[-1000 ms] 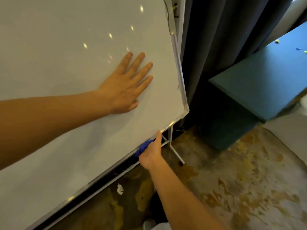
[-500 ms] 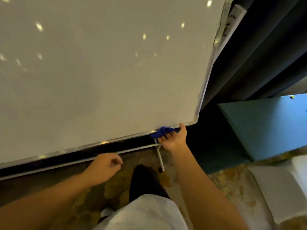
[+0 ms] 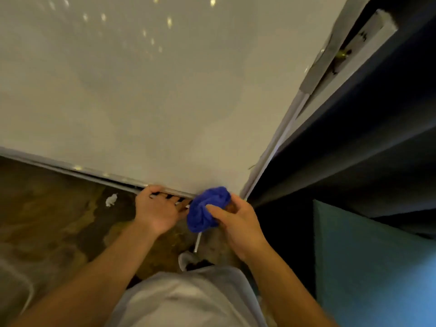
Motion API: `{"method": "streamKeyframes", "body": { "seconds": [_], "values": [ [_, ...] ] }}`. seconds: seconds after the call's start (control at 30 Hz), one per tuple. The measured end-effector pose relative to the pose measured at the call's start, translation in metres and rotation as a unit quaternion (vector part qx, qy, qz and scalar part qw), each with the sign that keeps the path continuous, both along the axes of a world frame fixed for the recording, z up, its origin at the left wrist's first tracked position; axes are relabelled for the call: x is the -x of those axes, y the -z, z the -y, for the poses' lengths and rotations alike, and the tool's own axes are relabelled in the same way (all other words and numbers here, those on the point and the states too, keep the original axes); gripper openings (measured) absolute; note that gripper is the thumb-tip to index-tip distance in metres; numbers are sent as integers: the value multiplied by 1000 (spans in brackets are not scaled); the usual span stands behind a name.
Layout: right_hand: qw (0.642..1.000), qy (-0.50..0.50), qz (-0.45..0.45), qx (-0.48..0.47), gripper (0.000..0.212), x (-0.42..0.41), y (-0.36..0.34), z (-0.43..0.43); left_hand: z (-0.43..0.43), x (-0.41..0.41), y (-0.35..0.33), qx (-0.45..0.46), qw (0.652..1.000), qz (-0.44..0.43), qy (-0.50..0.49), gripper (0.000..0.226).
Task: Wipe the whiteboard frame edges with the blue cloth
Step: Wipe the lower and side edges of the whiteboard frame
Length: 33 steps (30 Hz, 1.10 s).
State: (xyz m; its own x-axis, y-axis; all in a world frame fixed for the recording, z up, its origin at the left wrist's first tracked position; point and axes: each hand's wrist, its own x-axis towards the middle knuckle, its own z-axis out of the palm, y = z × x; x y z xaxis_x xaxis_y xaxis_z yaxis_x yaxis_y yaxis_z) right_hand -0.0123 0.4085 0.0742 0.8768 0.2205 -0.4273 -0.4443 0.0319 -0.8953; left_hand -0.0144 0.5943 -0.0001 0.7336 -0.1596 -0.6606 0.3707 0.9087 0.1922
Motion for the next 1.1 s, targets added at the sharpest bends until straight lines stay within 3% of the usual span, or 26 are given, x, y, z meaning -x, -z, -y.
{"method": "streamKeyframes", "body": {
  "seconds": [0.03, 0.07, 0.1, 0.17, 0.23, 0.27, 0.33, 0.53, 0.63, 0.77, 0.9, 1.0, 1.1],
  "values": [
    [987, -84, 108, 85, 28, -8, -11, 8, 11, 2, -1, 16, 1000, 14, -22, 35],
    [946, -168, 231, 152, 32, -17, -21, 13, 21, 5, -2, 38, 998, 27, -44, 37],
    [877, -254, 357, 199, 36, -27, -28, 16, 31, 9, -3, 54, 996, 36, -65, 41],
    [671, -412, 548, 283, 41, -46, -30, 13, 48, 15, -5, 68, 989, 77, -106, 51],
    [455, -507, 621, 388, 34, -60, -23, 7, 61, 16, -9, 63, 982, 119, -135, 60],
    [378, -529, 631, 423, 30, -68, -17, 5, 64, 13, -12, 65, 981, 113, -142, 64],
    [274, -561, 643, 444, 29, -75, -9, 3, 70, 12, -15, 67, 981, 82, -161, 73],
    [89, -564, 671, 473, 69, -89, -1, -19, 82, 19, -18, 42, 974, 66, -215, 79],
    [16, -562, 653, 507, 72, -85, -2, -35, 92, 21, -17, 66, 964, 15, -256, 78],
    [-103, -583, 680, 433, 70, -89, 2, -54, 119, 19, 1, 90, 934, 9, -346, 83],
    [-157, -593, 717, 330, 66, -114, -2, -122, 132, -12, 4, 74, 901, -17, -427, 95],
    [-153, -554, 752, 323, 78, -117, -3, -188, 142, -44, -3, 13, 859, -84, -505, 65],
    [-189, -550, 737, 344, 84, -114, 9, -211, 166, -69, -6, -95, 837, -184, -507, 38]
  ]
}}
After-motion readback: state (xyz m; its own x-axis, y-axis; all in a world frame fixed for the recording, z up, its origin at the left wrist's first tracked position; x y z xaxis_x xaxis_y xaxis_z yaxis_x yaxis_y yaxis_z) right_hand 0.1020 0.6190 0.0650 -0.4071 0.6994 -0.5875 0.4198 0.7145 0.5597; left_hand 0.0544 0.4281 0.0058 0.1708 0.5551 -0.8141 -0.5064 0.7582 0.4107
